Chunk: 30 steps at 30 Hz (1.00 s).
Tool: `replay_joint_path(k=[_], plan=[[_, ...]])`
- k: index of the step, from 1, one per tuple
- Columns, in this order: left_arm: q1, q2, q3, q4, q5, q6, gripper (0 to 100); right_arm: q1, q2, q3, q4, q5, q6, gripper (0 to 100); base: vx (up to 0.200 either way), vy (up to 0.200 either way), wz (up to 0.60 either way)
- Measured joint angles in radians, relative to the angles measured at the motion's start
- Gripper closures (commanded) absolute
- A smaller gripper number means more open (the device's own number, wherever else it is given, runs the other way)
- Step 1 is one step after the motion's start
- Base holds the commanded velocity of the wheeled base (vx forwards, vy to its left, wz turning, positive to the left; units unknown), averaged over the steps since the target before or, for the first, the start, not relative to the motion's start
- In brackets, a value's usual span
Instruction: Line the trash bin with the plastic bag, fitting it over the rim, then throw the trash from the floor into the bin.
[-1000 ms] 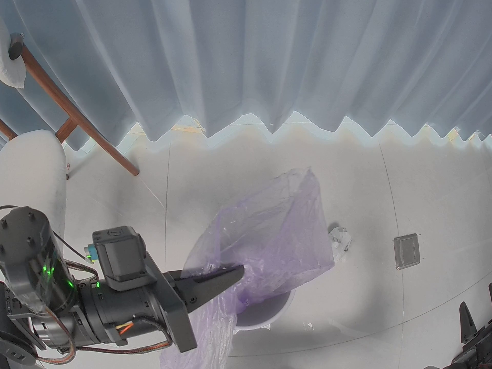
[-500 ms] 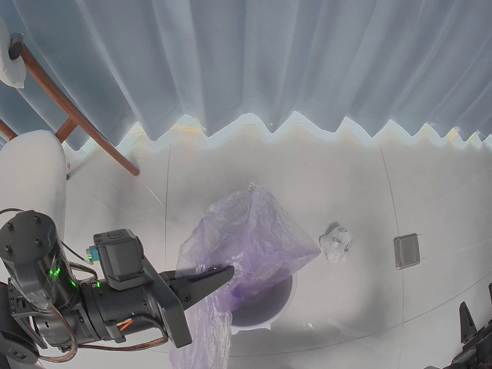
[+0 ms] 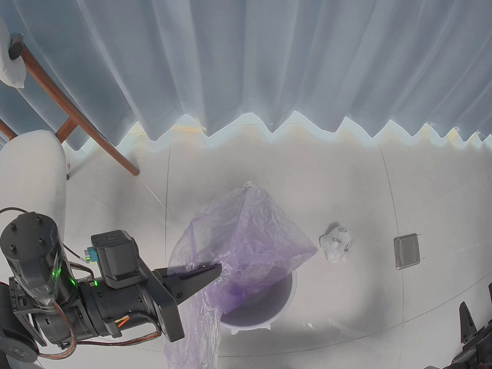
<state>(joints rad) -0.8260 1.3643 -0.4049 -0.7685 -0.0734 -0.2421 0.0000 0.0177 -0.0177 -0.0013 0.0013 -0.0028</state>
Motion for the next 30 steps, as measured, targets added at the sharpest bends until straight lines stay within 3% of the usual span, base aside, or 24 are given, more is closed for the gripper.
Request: replay_joint_path(k=[17,30], plan=[[0.004,0.013,0.001,0.000,-0.008,-0.007,100,0.000,0.000,0.000,0.000,0.000,0.000,0,0.000,0.000,0.00],[0.075,0.087,0.005,-0.087,-0.011,-0.008,100,0.000,0.000,0.000,0.000,0.000,0.000,0,0.000,0.000,0.00]])
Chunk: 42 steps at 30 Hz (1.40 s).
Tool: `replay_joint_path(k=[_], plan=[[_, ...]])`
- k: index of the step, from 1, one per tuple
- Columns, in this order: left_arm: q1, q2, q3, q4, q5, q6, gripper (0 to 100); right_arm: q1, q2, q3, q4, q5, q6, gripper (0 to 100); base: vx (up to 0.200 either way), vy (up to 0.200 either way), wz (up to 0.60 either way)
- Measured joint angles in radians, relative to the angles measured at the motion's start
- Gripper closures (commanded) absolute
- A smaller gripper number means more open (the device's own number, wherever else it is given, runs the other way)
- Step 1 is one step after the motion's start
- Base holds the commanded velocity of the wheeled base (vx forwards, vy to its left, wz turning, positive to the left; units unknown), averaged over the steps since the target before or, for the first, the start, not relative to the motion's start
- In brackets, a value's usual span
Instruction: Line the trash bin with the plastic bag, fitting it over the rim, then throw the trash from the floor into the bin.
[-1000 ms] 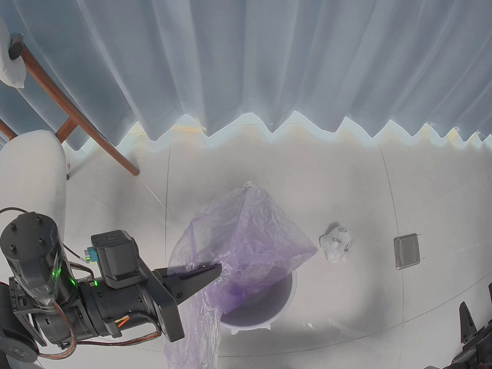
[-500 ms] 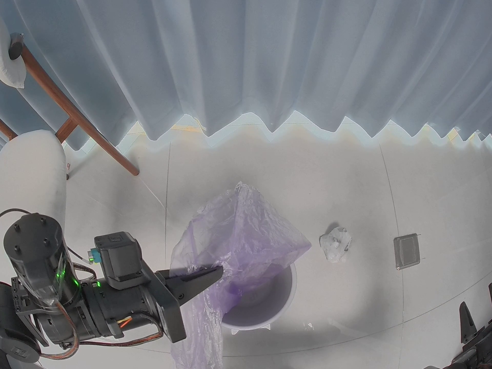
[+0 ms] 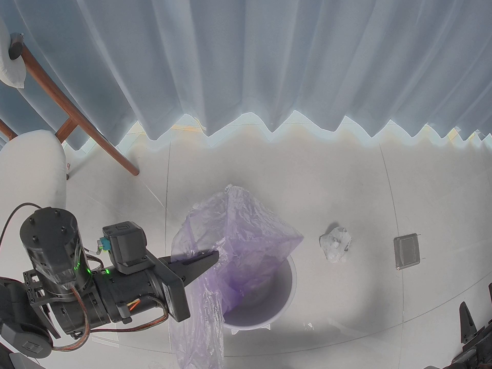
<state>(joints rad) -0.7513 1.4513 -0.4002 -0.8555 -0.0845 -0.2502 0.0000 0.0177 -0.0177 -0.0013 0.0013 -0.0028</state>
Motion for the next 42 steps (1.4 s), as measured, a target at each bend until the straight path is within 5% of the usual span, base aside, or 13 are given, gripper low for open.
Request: replay_joint_path(k=[7,42], plan=[[0.017,0.054,0.024,-0.090,0.000,-0.003,100,0.000,0.000,0.000,0.000,0.000,0.000,0,0.000,0.000,0.00],[0.109,0.163,0.025,-0.096,-0.045,-0.021,100,0.000,0.000,0.000,0.000,0.002,0.000,0,0.000,0.000,0.00]])
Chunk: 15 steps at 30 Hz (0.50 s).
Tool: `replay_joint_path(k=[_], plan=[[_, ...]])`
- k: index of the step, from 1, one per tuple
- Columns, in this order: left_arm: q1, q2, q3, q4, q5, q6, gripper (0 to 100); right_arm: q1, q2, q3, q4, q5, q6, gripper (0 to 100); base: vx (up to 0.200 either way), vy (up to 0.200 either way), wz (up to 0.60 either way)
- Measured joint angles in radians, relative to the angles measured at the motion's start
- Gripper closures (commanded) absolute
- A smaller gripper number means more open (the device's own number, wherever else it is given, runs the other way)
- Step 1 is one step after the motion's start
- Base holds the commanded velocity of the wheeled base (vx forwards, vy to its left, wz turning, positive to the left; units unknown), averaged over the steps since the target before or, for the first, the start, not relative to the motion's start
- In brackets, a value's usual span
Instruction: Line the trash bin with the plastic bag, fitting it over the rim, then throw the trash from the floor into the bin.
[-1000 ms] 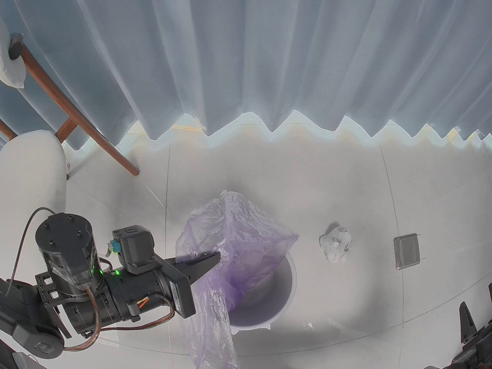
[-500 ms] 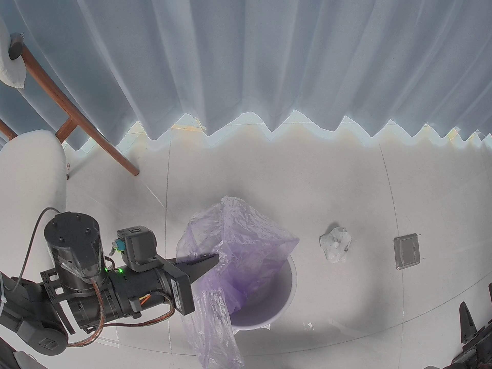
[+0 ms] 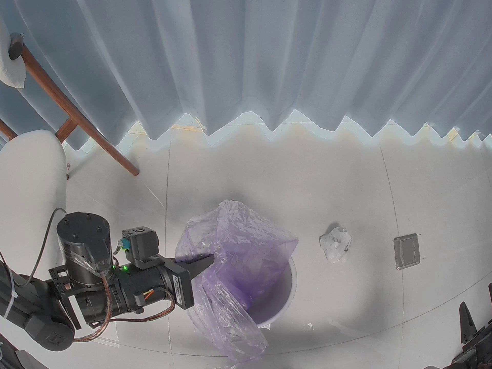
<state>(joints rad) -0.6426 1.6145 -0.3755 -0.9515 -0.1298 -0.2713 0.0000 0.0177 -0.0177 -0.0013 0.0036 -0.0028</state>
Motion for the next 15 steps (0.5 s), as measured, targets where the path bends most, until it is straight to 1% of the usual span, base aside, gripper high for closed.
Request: replay_joint_path(k=[9,15], plan=[[0.023,0.009,0.002,0.000,0.002,0.006,100,0.000,0.000,0.000,0.000,0.000,0.000,0,0.000,0.000,0.00],[0.004,0.008,0.010,0.001,0.001,0.009,100,0.000,0.000,0.000,0.000,-0.002,0.000,0,0.000,0.000,0.00]])
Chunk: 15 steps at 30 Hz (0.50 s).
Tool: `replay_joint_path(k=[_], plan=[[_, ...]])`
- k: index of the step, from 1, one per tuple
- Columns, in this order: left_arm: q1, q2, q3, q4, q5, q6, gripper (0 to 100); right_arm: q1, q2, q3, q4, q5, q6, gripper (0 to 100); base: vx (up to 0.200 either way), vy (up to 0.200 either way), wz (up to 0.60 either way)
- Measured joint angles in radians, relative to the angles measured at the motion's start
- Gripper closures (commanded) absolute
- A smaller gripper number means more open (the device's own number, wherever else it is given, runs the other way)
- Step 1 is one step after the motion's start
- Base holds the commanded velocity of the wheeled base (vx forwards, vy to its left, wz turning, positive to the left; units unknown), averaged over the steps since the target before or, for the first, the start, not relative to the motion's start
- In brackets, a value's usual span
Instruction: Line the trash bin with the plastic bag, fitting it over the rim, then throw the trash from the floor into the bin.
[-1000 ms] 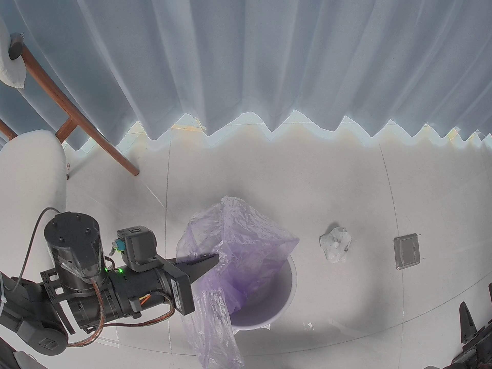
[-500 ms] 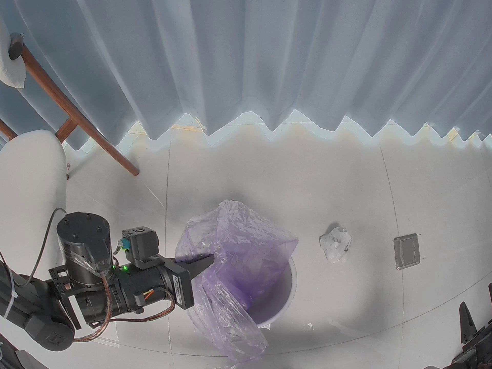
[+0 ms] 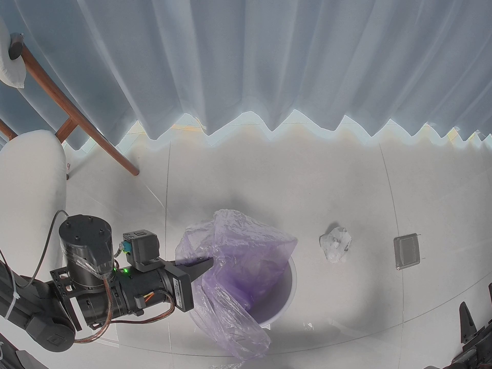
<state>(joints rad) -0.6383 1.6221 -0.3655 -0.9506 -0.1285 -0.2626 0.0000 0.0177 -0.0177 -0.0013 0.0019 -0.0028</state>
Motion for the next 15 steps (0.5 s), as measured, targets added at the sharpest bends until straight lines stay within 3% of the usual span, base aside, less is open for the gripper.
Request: replay_joint_path(k=[7,15], plan=[[-0.010,-0.005,0.001,-0.007,0.000,0.001,100,0.000,0.000,0.000,-0.013,-0.003,0.003,0,0.000,0.000,0.00],[-0.017,-0.008,0.006,-0.076,0.001,0.003,100,0.001,0.000,0.000,-0.178,-0.003,0.000,0,0.000,0.000,0.00]])
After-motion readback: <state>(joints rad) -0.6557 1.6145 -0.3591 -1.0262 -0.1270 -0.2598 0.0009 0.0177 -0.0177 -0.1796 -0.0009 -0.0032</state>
